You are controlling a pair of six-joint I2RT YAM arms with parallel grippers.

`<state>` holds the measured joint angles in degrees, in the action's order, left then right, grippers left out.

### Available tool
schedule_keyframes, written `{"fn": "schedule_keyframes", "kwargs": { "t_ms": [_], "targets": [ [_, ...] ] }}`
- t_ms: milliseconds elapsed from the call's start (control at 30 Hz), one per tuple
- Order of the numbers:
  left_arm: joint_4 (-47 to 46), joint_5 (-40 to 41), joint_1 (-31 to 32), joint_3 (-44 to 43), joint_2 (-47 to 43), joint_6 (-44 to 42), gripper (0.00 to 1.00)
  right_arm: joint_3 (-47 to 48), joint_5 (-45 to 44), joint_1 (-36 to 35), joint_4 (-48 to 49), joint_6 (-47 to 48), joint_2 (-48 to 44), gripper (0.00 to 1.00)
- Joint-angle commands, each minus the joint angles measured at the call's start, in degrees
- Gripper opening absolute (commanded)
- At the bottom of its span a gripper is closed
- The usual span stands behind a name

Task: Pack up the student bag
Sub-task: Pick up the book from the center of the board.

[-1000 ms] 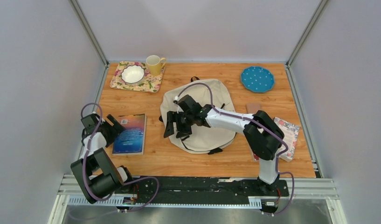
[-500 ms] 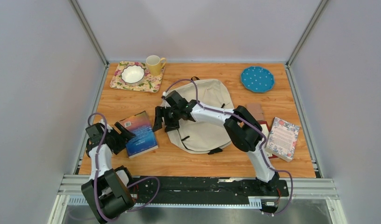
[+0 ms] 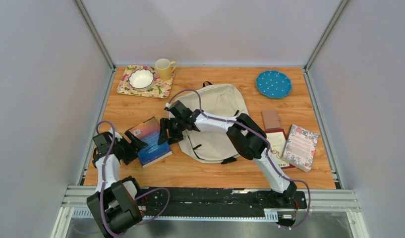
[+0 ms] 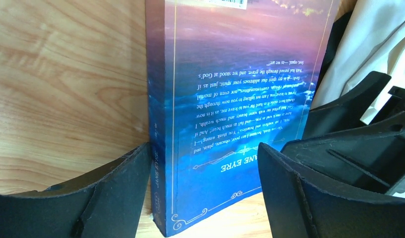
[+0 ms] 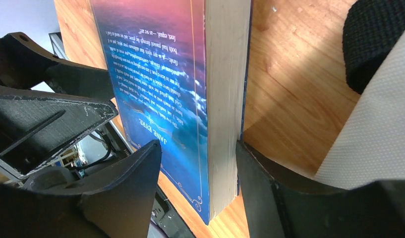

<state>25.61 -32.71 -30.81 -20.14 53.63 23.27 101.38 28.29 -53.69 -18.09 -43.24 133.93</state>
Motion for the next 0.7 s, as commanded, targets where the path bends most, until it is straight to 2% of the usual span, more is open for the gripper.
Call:
{"fn": "schedule_keyframes", "kwargs": {
  "t_ms": [0,67,100,133,200,300,367,467,600,667],
  "targets": [
    [-0.73,-4.82,3.03,1.07,0.95,0.90,0.85,0.75,2.82,-2.47,2.53,-0.61,1.60,0.58],
    [-1.17,-5.17,5.05,1.16,1.83,0.90,0.83,-0.04,2.56,-2.47,3.23,-1.84,1.34,0.50],
    [-1.00,-5.43,5.23,0.90,2.09,0.82,0.83,-0.57,2.38,-2.38,3.84,-2.10,1.07,0.34],
    [-1.00,-5.35,5.32,0.81,2.27,0.64,0.82,-1.79,2.47,-2.30,4.89,-2.19,0.20,0.27],
    [-1.52,-5.78,5.32,1.24,2.10,0.90,0.81,-2.24,3.52,-2.47,6.13,-2.55,-0.59,0.20],
    [-1.61,-5.88,5.41,1.16,2.10,0.90,0.76,-3.03,5.10,-2.47,8.41,-2.90,-2.35,0.12],
    [-1.61,-5.44,5.41,1.24,1.57,0.99,0.76,-3.30,4.49,-2.47,8.42,-2.99,-3.41,0.12],
    [-1.44,-4.47,5.41,1.16,0.87,1.17,0.75,-3.38,3.70,-2.47,8.16,-2.81,-4.02,0.00],
    [-2.05,-3.33,5.32,1.16,-1.41,1.08,0.76,-5.66,1.59,-2.30,8.50,-2.28,-6.21,0.00],
    [-2.14,-2.19,5.32,0.98,-4.31,1.17,0.81,-6.98,2.90,-1.68,9.91,-2.63,-7.45,0.00]
  ]
}}
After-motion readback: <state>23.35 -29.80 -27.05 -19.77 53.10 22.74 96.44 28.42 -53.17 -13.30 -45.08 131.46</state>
